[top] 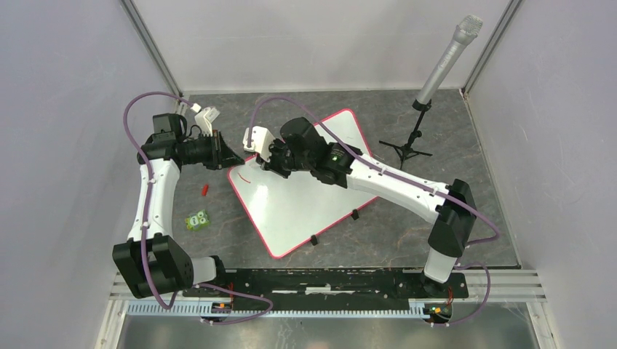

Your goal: Write a sentence on the whiteboard

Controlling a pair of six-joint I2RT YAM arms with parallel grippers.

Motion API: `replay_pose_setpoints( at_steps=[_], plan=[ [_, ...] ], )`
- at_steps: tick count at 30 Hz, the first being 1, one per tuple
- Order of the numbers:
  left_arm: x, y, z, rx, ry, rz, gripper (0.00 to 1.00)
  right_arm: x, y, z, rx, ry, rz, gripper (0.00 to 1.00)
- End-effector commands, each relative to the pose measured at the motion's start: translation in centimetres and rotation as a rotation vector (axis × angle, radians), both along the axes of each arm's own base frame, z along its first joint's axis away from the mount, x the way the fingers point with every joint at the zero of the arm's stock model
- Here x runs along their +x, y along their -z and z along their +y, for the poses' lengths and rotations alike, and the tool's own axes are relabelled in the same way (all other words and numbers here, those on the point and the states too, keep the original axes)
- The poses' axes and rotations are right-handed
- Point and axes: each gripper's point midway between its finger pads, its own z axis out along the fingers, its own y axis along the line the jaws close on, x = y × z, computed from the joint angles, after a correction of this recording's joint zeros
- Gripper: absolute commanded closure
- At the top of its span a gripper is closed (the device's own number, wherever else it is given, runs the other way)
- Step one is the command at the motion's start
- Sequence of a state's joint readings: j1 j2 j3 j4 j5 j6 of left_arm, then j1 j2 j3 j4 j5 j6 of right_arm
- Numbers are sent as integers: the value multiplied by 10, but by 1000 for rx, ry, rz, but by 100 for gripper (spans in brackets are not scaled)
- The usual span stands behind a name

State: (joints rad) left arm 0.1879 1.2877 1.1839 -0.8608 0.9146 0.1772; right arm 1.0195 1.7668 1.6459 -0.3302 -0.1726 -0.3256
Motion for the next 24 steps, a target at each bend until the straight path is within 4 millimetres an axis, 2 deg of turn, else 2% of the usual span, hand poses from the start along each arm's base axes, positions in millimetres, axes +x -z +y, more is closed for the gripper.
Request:
replay_pose_setpoints(
  at_steps=[1,6,12,16,24],
  plan=[
    [-3,-1,-4,16,19,-17,98,8,-28,8,70,18,-40,100],
    [-2,-1,-3,19,18,-18,98,6,-19,9,46,6,-19,100],
    [-3,-1,-4,21,19,-19,98,3,2,4,0,2,2,100],
    [-3,-1,-4,23,19,-22,97,-1,7,2,-12,-6,15,100],
    [-3,-1,-4,24,20,-24,98,-20,18,0,-37,-43,32,100]
  ],
)
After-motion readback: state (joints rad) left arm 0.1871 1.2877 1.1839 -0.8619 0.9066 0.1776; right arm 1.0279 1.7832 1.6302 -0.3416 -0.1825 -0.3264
